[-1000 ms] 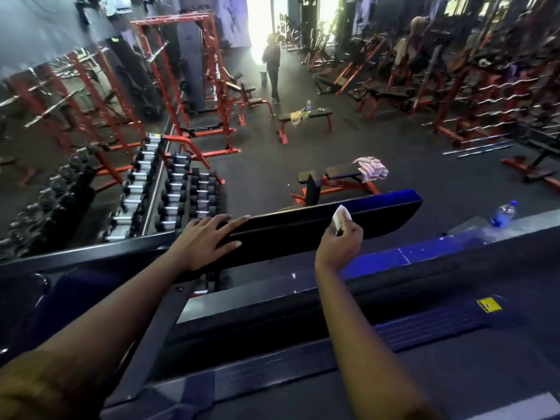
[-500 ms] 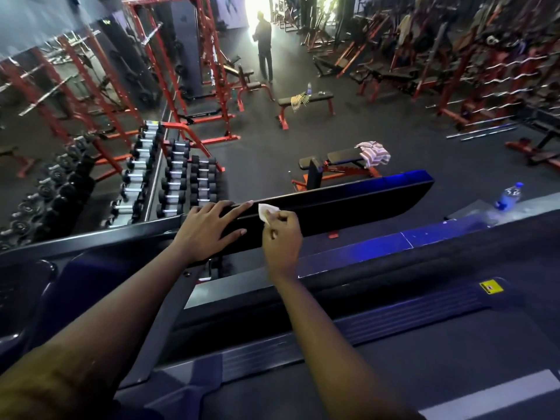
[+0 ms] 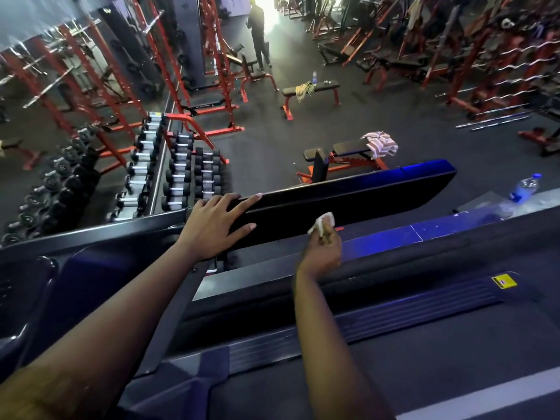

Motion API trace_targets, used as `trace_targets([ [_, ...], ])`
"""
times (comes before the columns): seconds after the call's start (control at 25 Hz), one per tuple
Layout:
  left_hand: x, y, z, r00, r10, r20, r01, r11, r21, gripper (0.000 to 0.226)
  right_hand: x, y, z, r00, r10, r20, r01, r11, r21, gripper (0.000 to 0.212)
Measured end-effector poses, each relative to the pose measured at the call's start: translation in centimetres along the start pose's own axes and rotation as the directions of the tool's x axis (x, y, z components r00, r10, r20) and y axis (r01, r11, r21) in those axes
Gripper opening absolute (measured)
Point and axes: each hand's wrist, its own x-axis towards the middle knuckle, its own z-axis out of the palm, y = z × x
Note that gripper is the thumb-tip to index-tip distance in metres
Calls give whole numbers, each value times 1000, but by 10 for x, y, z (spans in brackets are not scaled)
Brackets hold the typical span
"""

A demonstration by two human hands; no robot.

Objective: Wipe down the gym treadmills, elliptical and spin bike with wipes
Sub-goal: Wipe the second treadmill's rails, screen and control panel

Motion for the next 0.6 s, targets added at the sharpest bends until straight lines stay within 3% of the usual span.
trace_targets([
  [0.24, 0, -1, 0, 1000, -4, 10, 4, 1000, 5, 61, -63, 14, -2, 966, 4, 260, -3, 1000, -2, 22],
  [0.36, -1, 1, 0, 1000, -10, 7, 10, 1000, 6, 62, -13, 26, -17, 991, 76, 108, -76, 997, -4, 20],
  [0.44, -1, 1, 0, 1000, -13, 6, 13, 1000, 3, 62, 24, 16, -24, 987, 162, 0, -160, 977, 139, 20],
  [0.6, 0, 2, -1, 1000, -7, -3, 7, 1000, 2, 61, 43, 6, -15, 982, 180, -62, -170, 977, 131, 17],
])
